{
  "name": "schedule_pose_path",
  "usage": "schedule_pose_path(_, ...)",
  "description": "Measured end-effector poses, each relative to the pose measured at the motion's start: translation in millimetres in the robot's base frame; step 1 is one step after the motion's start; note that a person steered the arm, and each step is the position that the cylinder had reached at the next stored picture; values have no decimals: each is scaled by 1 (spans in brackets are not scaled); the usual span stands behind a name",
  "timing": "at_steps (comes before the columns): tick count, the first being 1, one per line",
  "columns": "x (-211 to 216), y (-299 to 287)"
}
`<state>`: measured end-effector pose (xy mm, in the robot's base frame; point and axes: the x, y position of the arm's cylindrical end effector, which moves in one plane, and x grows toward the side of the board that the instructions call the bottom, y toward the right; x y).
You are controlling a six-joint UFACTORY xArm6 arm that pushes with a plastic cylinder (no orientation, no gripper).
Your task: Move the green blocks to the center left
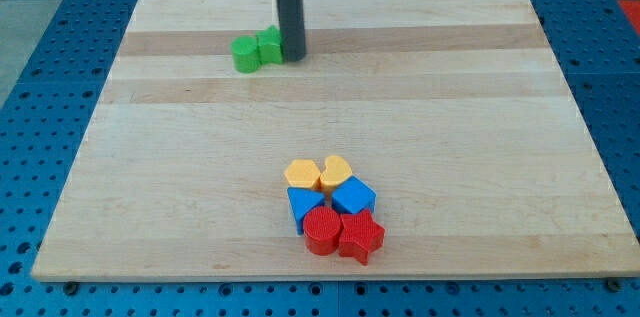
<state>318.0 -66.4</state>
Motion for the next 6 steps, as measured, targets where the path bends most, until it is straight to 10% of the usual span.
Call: schedule_pose_path(6,-94,-94)
